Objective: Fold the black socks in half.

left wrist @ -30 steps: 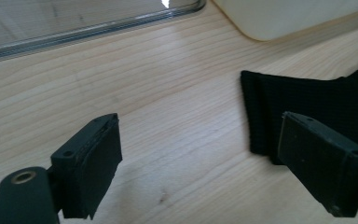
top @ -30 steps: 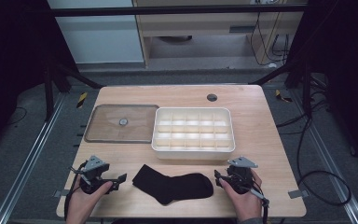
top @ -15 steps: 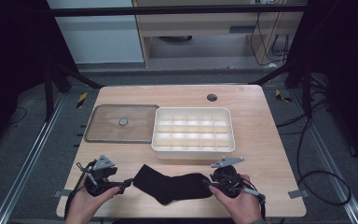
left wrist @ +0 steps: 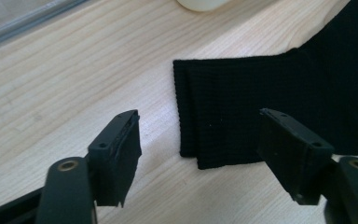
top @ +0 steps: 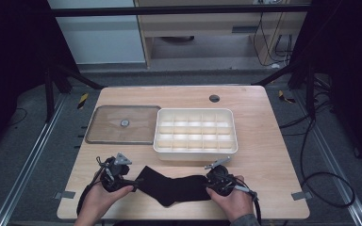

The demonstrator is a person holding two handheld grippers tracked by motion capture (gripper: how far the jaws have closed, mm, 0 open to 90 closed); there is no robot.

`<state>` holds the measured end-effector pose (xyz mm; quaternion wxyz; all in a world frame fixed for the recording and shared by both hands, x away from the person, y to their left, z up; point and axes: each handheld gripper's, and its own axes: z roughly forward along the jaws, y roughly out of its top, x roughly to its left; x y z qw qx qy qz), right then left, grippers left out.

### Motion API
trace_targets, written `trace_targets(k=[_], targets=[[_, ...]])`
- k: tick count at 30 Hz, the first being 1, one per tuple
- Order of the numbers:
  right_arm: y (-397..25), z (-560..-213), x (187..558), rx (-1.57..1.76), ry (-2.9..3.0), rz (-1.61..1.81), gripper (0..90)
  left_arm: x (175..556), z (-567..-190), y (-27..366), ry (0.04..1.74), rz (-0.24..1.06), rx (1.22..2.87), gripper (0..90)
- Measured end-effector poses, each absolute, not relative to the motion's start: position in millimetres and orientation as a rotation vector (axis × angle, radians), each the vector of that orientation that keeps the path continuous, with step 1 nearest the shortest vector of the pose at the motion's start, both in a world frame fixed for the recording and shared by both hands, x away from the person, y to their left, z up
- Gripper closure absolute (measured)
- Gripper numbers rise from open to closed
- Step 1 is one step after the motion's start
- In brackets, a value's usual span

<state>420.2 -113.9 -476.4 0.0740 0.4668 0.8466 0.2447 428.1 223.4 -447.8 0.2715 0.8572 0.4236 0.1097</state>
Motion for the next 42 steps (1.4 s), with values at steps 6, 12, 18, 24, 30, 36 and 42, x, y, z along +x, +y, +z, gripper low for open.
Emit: trace_targets(k=[6,12,18,24,30,36,42], targets=[[-108,-467,417,1.334,2.560,0.773,81.9,437,-452,219,1.126,0.261,2.364,41.4],[-104,-463,415,1.303,2.572,0.770,81.3,446,-460,212,1.123,0.274,2.447,51.7],[-106,-462,410,1.286,2.569,0.791,80.2,455,-467,215,1.165,0.211,2.444,56.9],[-107,-464,410,1.270,2.578,0.791,79.9,459,-467,211,1.144,0.162,2.475,64.2],[-106,-458,409,1.261,2.565,0.809,80.7,460,-468,211,1.143,0.134,2.477,74.2],[-108,-457,409,1.278,2.568,0.839,81.4,459,-468,213,1.144,0.107,2.456,79.2],[-107,-458,414,1.279,2.571,0.861,81.7,456,-460,220,1.128,0.138,2.443,80.2]])
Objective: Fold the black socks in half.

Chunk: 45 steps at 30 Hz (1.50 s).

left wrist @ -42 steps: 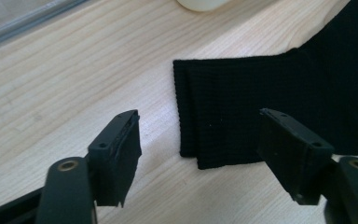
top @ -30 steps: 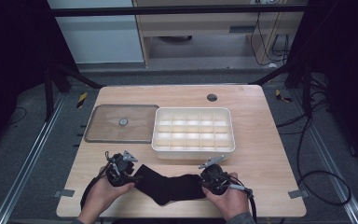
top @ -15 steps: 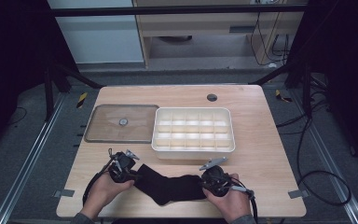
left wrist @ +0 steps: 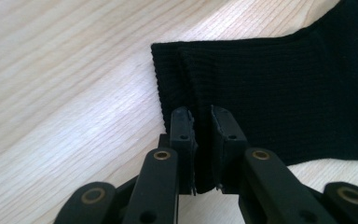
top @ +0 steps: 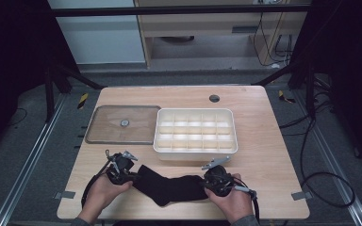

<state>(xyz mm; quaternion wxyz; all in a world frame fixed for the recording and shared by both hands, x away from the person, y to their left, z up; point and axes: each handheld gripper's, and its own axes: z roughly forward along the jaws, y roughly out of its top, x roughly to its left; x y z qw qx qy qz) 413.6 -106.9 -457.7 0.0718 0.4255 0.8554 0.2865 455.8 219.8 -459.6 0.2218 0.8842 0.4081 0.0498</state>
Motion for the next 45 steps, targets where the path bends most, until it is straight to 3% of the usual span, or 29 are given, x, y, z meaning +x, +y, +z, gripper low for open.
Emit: trace_targets(k=[25,34,45], targets=[[-61,-471,418,1.277,2.574,1.004,81.4,440,-379,253,1.009,0.182,2.449,80.2],[-55,-471,421,1.307,2.573,1.053,81.4,429,-365,213,0.897,0.182,2.515,80.2],[-57,-474,423,1.340,2.560,1.060,81.4,419,-384,151,0.777,0.173,2.539,80.2]])
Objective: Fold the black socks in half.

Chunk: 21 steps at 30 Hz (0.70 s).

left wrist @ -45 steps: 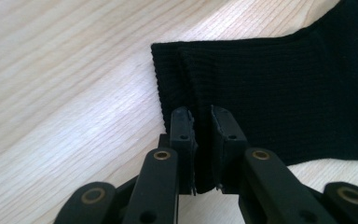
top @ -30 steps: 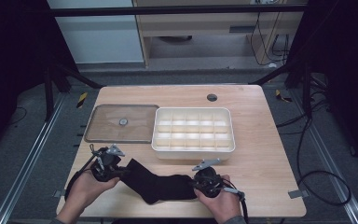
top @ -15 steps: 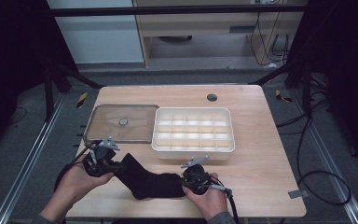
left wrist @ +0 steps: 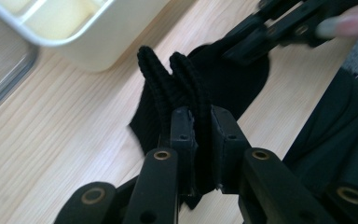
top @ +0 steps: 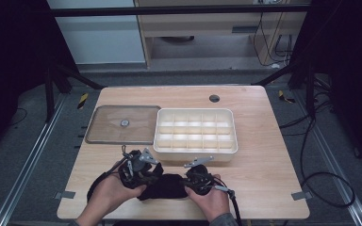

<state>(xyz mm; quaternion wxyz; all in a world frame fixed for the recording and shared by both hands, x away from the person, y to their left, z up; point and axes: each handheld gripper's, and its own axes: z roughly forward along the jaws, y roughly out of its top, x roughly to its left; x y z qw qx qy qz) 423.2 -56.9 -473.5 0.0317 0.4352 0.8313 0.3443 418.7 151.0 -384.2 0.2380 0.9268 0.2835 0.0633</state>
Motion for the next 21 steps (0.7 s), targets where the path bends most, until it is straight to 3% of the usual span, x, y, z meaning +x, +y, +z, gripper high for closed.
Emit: trace_targets(k=[14,16,21], targets=[[-59,-481,426,1.384,2.545,1.093,79.7,412,-409,123,0.753,0.121,2.530,79.9],[-59,-481,427,1.394,2.541,1.096,75.9,414,-415,121,0.769,0.117,2.518,79.8],[-62,-478,425,1.384,2.528,1.106,56.6,415,-426,117,0.782,0.118,2.528,79.8]])
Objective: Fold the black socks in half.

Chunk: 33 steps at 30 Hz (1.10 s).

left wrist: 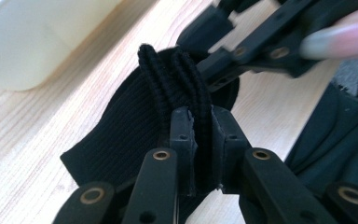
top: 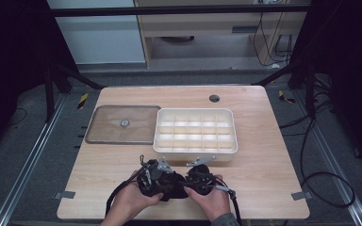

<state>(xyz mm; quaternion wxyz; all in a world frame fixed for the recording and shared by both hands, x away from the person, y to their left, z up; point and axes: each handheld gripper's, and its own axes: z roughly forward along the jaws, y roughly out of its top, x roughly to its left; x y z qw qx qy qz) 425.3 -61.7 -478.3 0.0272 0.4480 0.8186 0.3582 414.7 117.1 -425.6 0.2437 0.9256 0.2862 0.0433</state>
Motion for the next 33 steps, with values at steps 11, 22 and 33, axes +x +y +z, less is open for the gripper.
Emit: trace_targets(k=[11,22,33], targets=[[-70,-479,419,1.367,2.551,1.081,70.8,414,-427,110,0.796,0.134,2.482,79.5],[-81,-476,416,1.389,2.513,1.088,58.0,413,-445,100,0.807,0.154,2.519,70.7],[-94,-452,412,1.388,2.434,1.095,49.5,402,-415,113,0.800,0.248,2.422,42.5]])
